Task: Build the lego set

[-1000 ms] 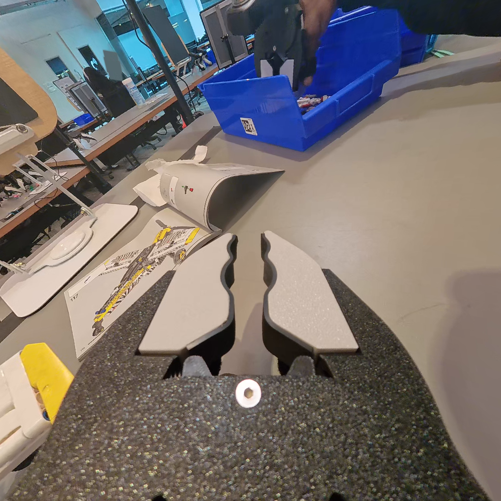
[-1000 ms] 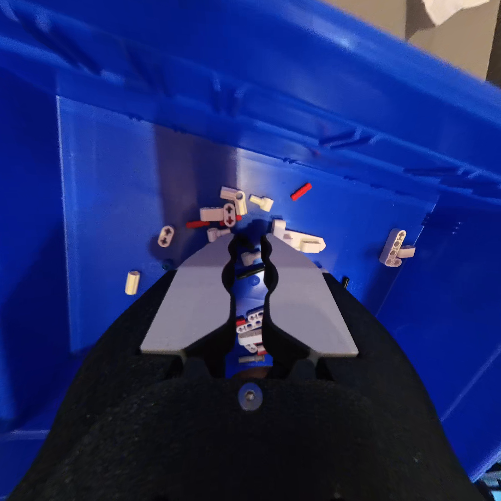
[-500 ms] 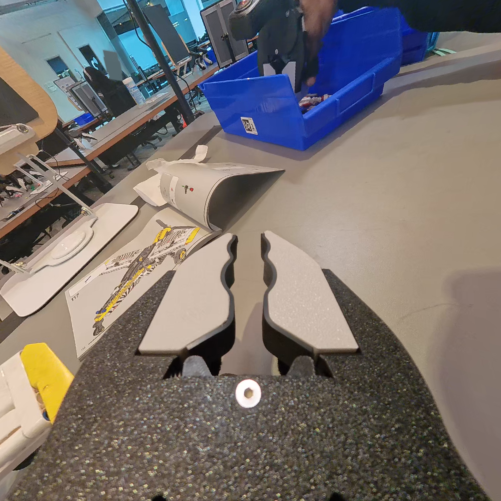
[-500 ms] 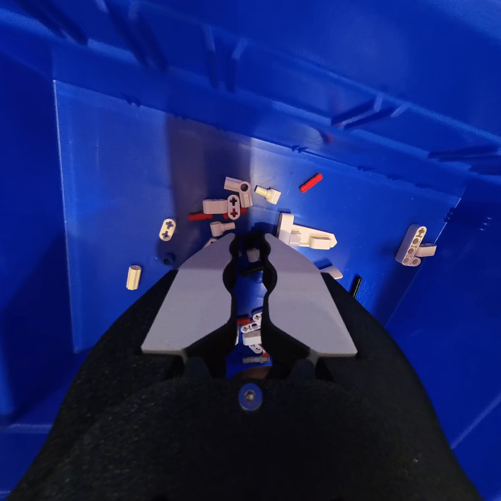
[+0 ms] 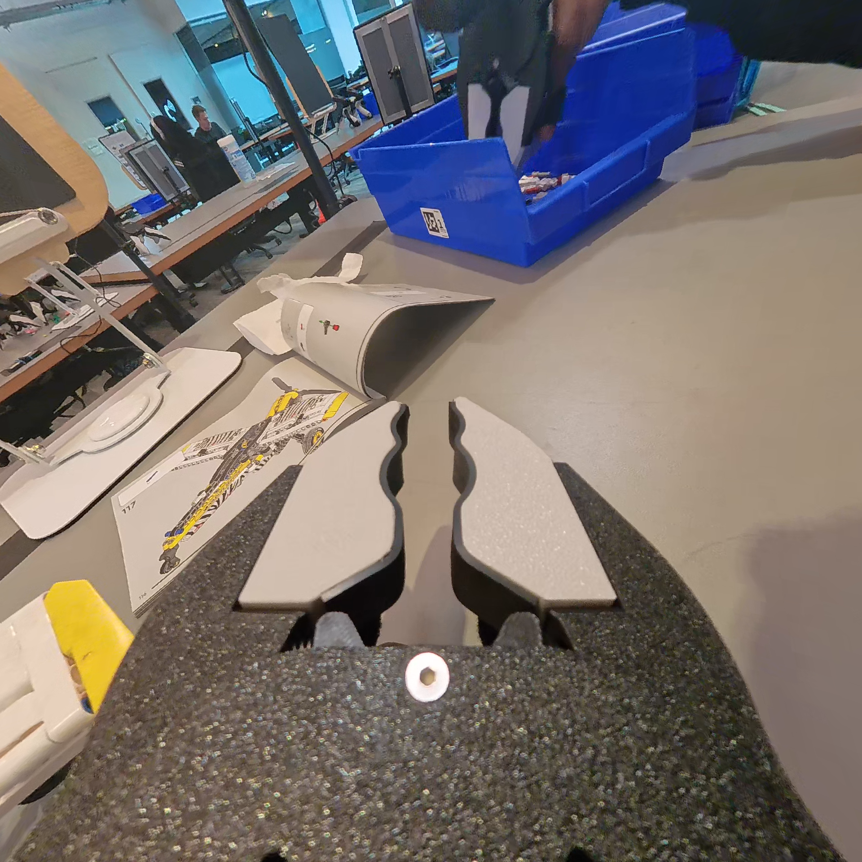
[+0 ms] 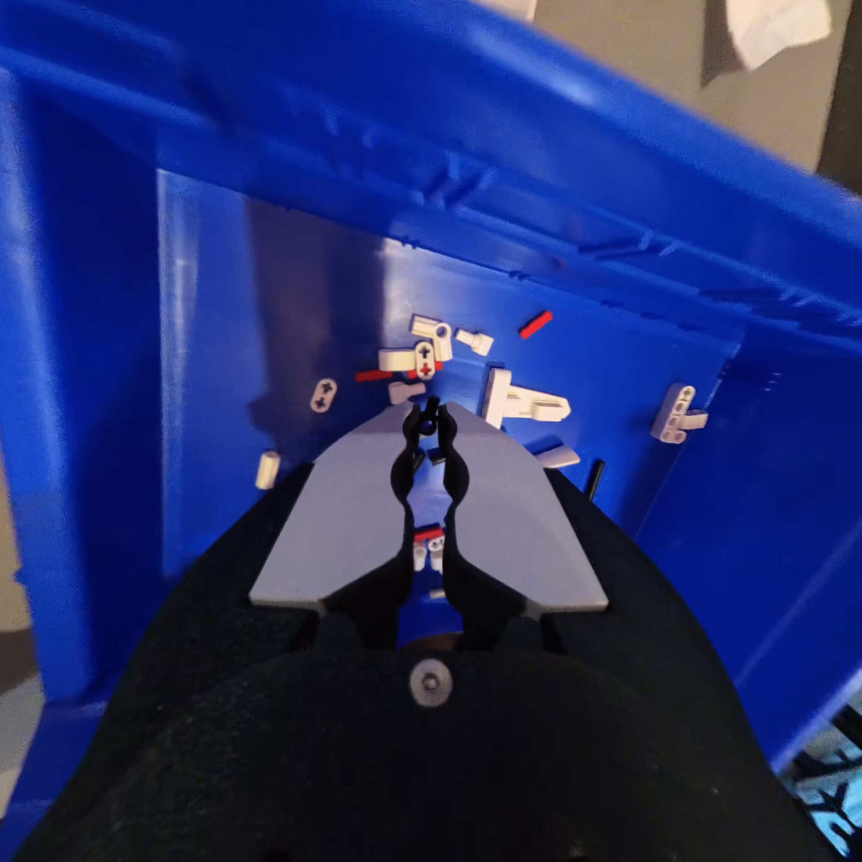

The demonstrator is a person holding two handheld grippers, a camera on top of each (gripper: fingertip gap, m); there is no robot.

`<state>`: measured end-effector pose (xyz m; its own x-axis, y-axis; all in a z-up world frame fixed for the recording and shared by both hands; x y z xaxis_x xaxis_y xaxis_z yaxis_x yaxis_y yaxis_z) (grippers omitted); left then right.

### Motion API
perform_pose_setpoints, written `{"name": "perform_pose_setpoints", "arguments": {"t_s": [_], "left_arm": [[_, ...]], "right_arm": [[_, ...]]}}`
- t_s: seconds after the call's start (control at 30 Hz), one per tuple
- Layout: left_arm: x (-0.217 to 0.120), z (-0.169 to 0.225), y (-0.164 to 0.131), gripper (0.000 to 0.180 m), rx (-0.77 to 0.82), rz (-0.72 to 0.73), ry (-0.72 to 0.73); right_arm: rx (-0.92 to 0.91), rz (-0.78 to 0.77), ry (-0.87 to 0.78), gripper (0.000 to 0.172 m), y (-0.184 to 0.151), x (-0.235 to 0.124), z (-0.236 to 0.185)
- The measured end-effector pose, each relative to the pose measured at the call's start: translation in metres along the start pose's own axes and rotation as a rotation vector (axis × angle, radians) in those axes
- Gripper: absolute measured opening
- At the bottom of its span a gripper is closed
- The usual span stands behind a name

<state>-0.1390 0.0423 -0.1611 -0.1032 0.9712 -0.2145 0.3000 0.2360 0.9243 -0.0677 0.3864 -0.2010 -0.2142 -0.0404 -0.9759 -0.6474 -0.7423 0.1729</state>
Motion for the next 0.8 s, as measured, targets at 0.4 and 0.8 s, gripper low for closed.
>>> {"name": "perform_pose_setpoints", "arguments": {"t_s": [0.4, 0.8], "left_arm": [[-0.001, -0.001, 0.001, 0.016, -0.013, 0.006, -0.002], [-0.002, -0.002, 0.001, 0.016, -0.027, 0.010, -0.001]], "right_arm": [[-0.106, 0.331, -0.015, 0.007, 0.115, -0.070, -0.131], [-0.103, 0.276, 0.210, 0.007, 0.151, 0.022, -0.196]]}}
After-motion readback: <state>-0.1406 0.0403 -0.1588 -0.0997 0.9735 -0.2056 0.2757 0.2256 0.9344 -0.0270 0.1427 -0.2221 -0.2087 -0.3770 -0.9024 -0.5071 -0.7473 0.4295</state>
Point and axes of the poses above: each gripper's, where its closed fingertips meet, x out along the fingers, y out of its top, z = x × y across the jaws, the point moved 1 cm from there along -x, back along the fingers, and after that the axes turned 4 degrees about y, right-handed, at the moved point
